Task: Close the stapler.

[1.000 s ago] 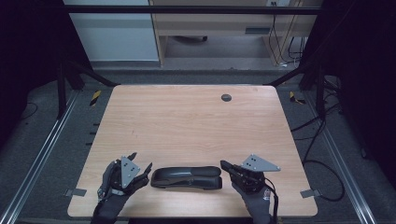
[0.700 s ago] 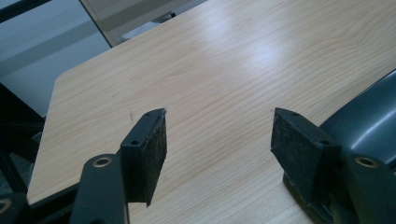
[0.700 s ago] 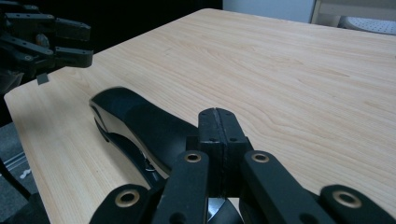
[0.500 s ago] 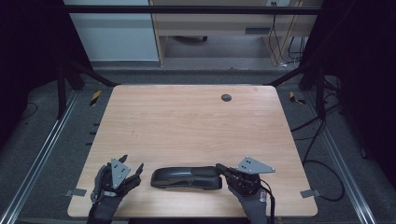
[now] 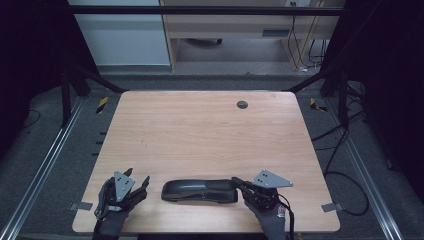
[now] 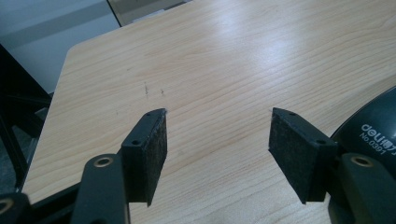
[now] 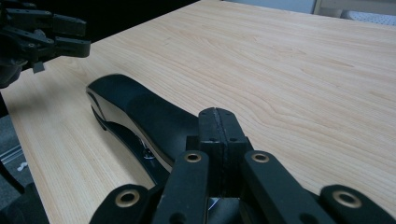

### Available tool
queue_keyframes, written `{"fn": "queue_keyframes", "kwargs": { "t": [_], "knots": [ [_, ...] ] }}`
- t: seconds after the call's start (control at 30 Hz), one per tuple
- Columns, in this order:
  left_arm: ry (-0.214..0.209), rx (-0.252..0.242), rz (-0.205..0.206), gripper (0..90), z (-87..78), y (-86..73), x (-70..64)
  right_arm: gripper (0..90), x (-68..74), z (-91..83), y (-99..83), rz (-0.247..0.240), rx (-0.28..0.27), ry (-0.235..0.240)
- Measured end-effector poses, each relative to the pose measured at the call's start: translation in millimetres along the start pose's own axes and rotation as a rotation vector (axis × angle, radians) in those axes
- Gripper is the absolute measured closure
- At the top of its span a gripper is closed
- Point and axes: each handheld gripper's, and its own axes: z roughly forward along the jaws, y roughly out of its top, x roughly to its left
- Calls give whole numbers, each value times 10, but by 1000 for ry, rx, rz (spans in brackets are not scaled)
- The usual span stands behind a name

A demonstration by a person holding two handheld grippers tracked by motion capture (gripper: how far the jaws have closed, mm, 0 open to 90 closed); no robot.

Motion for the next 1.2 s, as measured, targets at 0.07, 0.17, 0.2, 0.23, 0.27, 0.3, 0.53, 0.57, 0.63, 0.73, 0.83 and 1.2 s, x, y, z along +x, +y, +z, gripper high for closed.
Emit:
{"fn": "queue_keyframes", "kwargs": {
  "t": [0.07, 0.17, 0.2, 0.23, 0.27, 0.3, 0.53, 0.57, 0.63, 0.73, 0.83, 1.2],
  "knots": [
    [3, 3, -7, 367, 7, -8, 7, 900, 3, 5, -9, -6, 2, -5],
    [4, 3, -12, 367, 6, -14, 18, 900, 12, 18, -29, -9, 9, -14],
    [5, 1, -14, 367, 6, -15, 20, 900, 10, 20, -32, -8, 8, -14],
    [5, 1, -14, 367, 6, -15, 21, 900, 6, 24, -38, -9, 10, -14],
    [4, 0, -15, 366, 5, -14, 22, 900, 6, 27, -42, -9, 10, -15],
    [3, -1, -15, 365, 4, -14, 22, 900, 7, 32, -47, -10, 12, -16],
    [3, -1, -17, 361, 3, -13, 24, 900, 3, 63, -96, -8, 22, -27],
    [3, -2, -17, 361, 2, -12, 26, 900, 4, 63, -97, -8, 22, -28],
    [4, -2, -18, 361, 0, -12, 30, 900, 6, 64, -101, -10, 23, -29],
    [3, 1, -17, 362, 0, -13, 32, 900, -4, 73, -124, -3, 22, -27],
    [2, 2, -16, 360, 4, -13, 33, 900, -6, 75, -124, 1, 23, -25],
    [0, 5, -14, 358, 6, -10, 31, 900, -2, 74, -130, -4, 23, -29]
  ]
}}
